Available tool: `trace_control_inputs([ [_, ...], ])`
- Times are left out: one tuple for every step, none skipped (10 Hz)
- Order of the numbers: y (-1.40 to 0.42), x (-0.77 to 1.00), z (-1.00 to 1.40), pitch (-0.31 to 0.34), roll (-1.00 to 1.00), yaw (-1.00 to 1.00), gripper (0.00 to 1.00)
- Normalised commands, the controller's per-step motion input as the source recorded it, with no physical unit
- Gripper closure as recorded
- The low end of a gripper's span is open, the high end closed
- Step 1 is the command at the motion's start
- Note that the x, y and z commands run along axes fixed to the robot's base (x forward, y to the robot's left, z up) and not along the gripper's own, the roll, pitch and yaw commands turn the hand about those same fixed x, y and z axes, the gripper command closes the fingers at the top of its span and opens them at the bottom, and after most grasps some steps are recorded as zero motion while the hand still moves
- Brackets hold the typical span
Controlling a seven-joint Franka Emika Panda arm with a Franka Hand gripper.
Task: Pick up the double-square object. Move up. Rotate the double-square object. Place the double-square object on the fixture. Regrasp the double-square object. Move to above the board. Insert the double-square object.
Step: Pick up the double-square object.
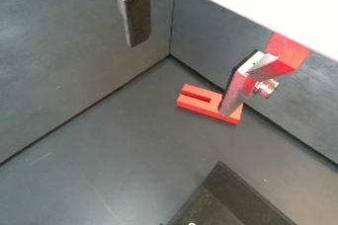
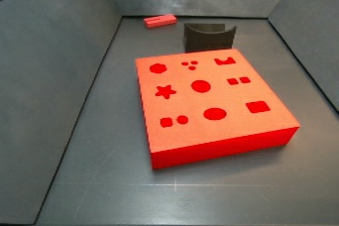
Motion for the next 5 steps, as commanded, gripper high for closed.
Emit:
trace_control_inputs([
  [0.41, -0.11, -0.17, -0.07, -0.04, -0.17, 0.0],
  [0.4, -0.26, -0.33, -0.154, 0.0, -0.54, 0.0],
  [0.15, -0.14, -0.31, -0.159, 0.01, -0.85, 0.0],
  [0.1, -0.11, -0.29, -0.167, 0.01, -0.91, 0.0],
  [0.07, -0.09, -0.37, -0.131, 0.0, -0.95, 0.0],
])
